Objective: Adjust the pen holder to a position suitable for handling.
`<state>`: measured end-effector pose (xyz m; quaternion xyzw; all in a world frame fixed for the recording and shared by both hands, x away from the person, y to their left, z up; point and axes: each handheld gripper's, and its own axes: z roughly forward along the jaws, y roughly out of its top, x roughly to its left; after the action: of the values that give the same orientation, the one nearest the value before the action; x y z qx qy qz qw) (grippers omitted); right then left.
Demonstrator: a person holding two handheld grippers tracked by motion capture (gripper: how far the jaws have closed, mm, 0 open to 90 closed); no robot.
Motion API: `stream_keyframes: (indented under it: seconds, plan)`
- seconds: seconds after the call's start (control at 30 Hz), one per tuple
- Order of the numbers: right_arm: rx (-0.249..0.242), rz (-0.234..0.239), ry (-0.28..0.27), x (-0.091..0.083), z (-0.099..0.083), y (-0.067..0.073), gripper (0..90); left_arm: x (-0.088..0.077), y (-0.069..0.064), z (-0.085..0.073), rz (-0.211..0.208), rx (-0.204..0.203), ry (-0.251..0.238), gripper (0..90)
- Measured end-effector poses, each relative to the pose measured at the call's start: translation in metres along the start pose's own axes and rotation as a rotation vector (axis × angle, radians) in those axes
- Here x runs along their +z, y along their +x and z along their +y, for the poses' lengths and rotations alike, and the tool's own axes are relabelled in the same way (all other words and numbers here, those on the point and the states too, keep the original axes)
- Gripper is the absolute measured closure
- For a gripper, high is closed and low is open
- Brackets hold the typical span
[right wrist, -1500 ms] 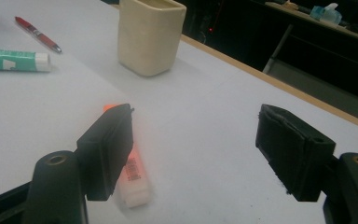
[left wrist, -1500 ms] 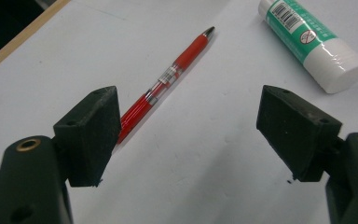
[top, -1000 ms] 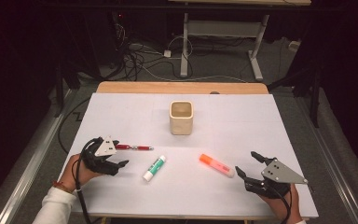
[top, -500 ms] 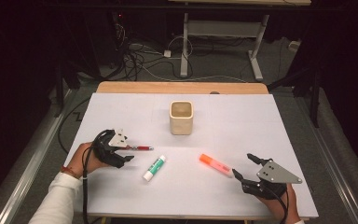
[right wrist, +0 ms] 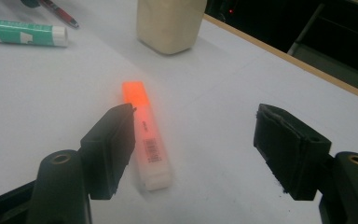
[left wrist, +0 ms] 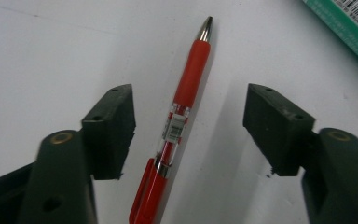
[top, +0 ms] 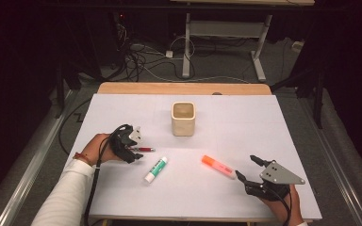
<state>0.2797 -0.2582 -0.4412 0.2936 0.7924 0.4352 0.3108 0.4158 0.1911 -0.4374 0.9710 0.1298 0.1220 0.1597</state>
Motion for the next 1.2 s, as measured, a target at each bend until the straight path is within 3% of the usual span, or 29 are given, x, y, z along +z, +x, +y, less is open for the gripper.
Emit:
stream_keyframes:
  seconds: [0.4,0.5,0.73,0.9,1.0,1.13,1.2]
  plan:
    - [-0.009,0.018,0.011,0.003,-0.001,0.002,29.7,0.008,0.014,0.012,-0.052,0.047,0.090,49.2]
    - [-0.015,0.023,0.015,0.004,-0.002,0.002,29.8,0.008,0.016,0.014,-0.062,0.045,0.094,50.0]
    - [-0.009,0.030,0.016,0.004,-0.003,0.001,30.0,0.013,0.015,0.021,-0.076,0.087,0.117,53.0]
    - [-0.008,0.034,0.011,0.004,-0.001,0.001,30.7,0.014,0.017,0.018,-0.085,0.055,0.102,53.1]
    - [-0.016,0.044,0.002,0.007,0.005,0.002,31.5,0.015,0.018,0.017,-0.090,0.057,0.107,53.0]
    - [-0.029,0.107,-0.037,0.013,0.026,-0.001,33.2,0.011,0.018,0.015,-0.089,0.039,0.067,49.2]
    - [-0.042,0.115,-0.043,0.020,0.037,-0.003,33.2,0.010,0.018,0.013,-0.087,0.032,0.061,47.5]
